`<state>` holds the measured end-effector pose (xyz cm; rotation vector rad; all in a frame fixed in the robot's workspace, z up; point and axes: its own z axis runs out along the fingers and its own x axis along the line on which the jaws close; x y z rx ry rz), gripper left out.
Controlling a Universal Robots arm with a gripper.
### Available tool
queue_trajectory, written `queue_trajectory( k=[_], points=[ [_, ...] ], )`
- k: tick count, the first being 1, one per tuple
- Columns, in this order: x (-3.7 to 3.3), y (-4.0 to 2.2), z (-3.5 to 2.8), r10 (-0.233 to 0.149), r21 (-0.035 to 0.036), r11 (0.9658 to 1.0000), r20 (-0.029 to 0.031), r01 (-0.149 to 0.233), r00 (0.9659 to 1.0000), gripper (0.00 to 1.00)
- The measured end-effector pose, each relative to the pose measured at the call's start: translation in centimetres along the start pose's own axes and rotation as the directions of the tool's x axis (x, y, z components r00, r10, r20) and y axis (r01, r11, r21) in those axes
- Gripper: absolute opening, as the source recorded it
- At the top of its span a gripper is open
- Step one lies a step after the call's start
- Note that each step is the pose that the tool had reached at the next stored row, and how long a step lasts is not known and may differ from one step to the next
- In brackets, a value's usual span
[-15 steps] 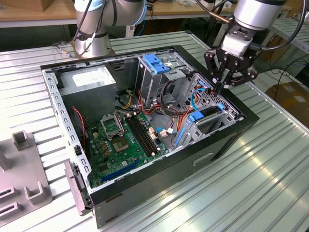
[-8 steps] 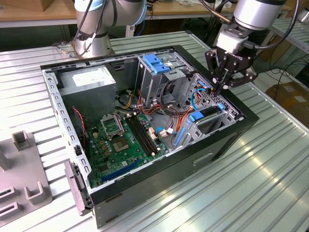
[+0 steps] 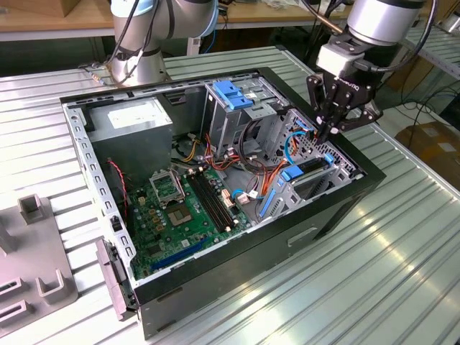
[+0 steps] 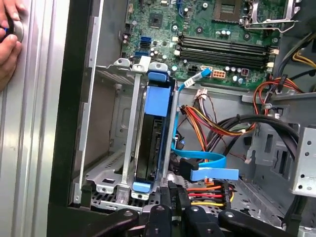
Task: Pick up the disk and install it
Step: 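Insert the first disk wire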
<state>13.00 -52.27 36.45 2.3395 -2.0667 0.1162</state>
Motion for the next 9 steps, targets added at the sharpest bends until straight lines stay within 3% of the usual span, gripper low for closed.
queue_trajectory(
  k=[4, 9],
  points=[
    [0.00, 0.05, 0.04, 0.057, -0.0038, 0.9983, -0.0020, -0.057, 0.9983, 0.17],
    [0.25, 0.17, 0.08, 0.068, -0.0045, 0.9977, -0.0024, -0.068, 0.9977, 0.17]
  ],
)
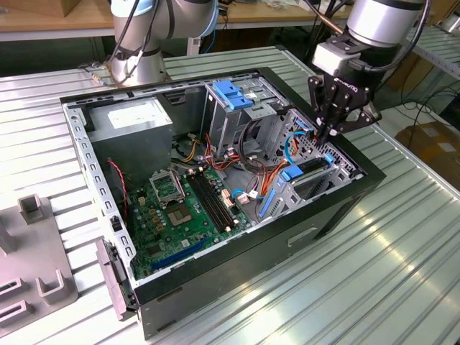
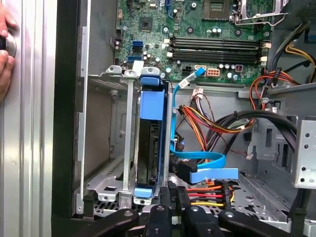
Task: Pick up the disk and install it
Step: 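Insert the first disk wire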
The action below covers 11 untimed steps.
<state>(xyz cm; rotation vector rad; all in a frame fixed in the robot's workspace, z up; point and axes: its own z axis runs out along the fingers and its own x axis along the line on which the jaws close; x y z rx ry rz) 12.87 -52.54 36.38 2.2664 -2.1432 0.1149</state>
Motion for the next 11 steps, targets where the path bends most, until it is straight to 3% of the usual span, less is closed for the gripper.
queue_trajectory(
  k=[2, 3, 6, 7, 11],
  points=[
    [0.22, 0.03, 0.01, 0.002, -0.0002, 1.0000, 0.0001, -0.002, 1.0000, 0.17],
    [0.41, 0.04, 0.03, 0.004, 0.0001, 1.0000, 0.0067, -0.004, 1.0000, 0.17],
    [0.73, 0.11, 0.07, 0.006, 0.0015, 1.0000, 0.0348, -0.006, 0.9994, 0.17],
    [0.82, 0.14, 0.10, 0.006, 0.0016, 1.0000, 0.0389, -0.006, 0.9992, 0.17],
    [1.17, 0.53, 0.14, 0.007, 0.0016, 1.0000, 0.0396, -0.007, 0.9992, 0.17]
  ],
)
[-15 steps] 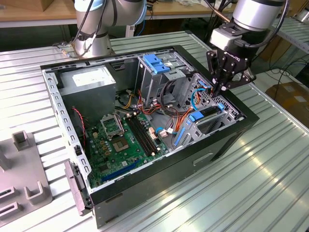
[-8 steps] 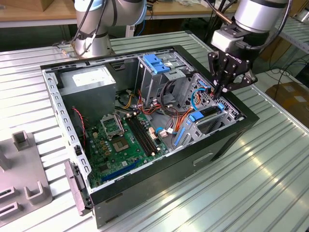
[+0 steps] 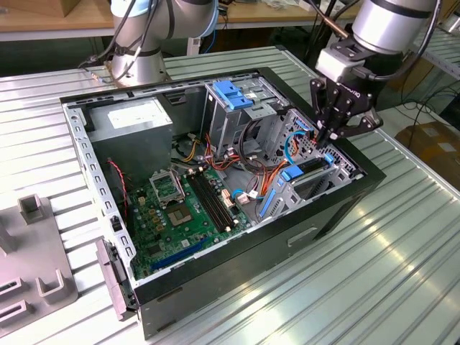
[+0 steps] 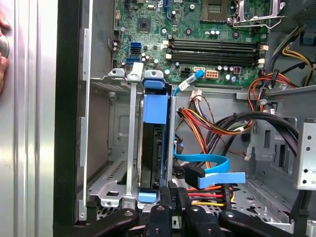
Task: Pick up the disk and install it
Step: 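Insert the first disk wire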
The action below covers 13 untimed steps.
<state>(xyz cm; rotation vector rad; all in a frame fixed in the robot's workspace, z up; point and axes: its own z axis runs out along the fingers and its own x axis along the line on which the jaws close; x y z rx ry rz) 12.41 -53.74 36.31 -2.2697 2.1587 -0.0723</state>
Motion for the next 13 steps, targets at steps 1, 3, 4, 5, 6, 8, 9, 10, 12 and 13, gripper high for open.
queue_trajectory(
  k=[1, 3, 4, 5, 6, 8, 9, 10, 12, 13],
  points=[
    [0.09, 0.08, 0.01, 0.000, 0.0000, 1.0000, 0.0002, 0.000, 1.0000, 0.17],
    [0.48, 0.14, 0.05, 0.000, 0.0001, 1.0000, 0.0008, 0.000, 1.0000, 0.17],
    [0.68, 0.16, 0.07, 0.000, 0.0001, 1.0000, 0.0017, 0.000, 1.0000, 0.17],
    [0.90, 0.18, 0.08, 0.000, 0.0002, 1.0000, 0.0024, 0.000, 1.0000, 0.17],
    [0.96, 0.23, 0.09, 0.001, 0.0001, 1.0000, 0.0026, -0.001, 1.0000, 0.17],
    [0.96, 0.28, 0.13, 0.003, 0.0001, 1.0000, 0.0028, -0.003, 1.0000, 0.17],
    [0.96, 0.31, 0.15, 0.007, 0.0000, 1.0000, 0.0028, -0.007, 1.0000, 0.17],
    [0.96, 0.36, 0.20, 0.012, -0.0001, 0.9999, 0.0031, -0.012, 0.9999, 0.17],
    [0.96, 0.39, 0.29, 0.032, -0.0007, 0.9995, 0.0023, -0.032, 0.9995, 0.17],
    [0.95, 0.40, 0.35, 0.043, -0.0009, 0.9991, 0.0020, -0.043, 0.9991, 0.17]
  ],
)
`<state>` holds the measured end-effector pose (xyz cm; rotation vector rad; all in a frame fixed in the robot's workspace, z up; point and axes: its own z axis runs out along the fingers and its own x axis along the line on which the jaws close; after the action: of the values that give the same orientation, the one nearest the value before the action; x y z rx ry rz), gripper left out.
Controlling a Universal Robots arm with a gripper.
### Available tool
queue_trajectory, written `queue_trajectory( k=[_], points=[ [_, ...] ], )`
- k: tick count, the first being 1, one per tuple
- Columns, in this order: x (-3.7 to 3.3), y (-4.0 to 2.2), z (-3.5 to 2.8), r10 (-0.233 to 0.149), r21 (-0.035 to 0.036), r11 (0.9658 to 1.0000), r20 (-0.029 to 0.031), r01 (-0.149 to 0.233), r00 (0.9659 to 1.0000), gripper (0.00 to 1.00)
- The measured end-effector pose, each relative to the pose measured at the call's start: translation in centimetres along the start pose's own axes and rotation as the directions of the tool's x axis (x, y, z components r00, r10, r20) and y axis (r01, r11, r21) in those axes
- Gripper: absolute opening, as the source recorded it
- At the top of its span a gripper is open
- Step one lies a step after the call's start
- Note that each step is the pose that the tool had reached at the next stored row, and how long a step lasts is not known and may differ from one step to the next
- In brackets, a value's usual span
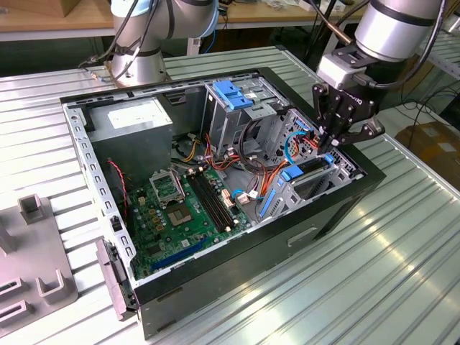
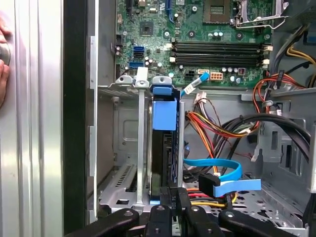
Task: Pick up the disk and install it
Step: 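Insert the first disk wire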
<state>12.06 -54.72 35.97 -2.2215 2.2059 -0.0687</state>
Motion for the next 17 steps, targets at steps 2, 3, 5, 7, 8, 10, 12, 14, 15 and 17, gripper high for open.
queue_trajectory(
  k=[2, 3, 5, 7, 8, 10, 12, 14, 15, 17],
  points=[
    [0.00, 0.31, 0.07, 0.008, -0.0003, 1.0000, -0.0003, -0.008, 1.0000, 0.17],
    [0.00, 0.61, 0.12, 0.008, -0.0002, 1.0000, 0.0081, -0.008, 0.9999, 0.17],
    [0.25, 0.69, 0.27, 0.010, -0.0002, 1.0000, 0.0416, -0.010, 0.9991, 0.17],
    [0.66, 0.71, 0.45, 0.010, -0.0003, 1.0000, 0.0429, -0.010, 0.9990, 0.17],
    [0.89, 0.73, 0.96, 0.003, -0.0002, 1.0000, 0.0429, -0.003, 0.9991, 0.17],
    [1.18, 0.93, 1.20, 0.003, -0.0001, 1.0000, 0.0430, -0.003, 0.9991, 0.17],
    [1.16, 0.93, 1.26, 0.003, -0.0002, 1.0000, 0.0431, -0.003, 0.9991, 0.17],
    [1.12, 0.93, 1.29, 0.003, -0.0002, 1.0000, 0.0430, -0.003, 0.9991, 0.17],
    [1.05, 0.93, 1.29, 0.004, -0.0002, 1.0000, 0.0429, -0.004, 0.9991, 0.17],
    [1.03, 0.93, 1.30, 0.009, -0.0003, 1.0000, 0.0428, -0.009, 0.9990, 0.17]
  ],
)
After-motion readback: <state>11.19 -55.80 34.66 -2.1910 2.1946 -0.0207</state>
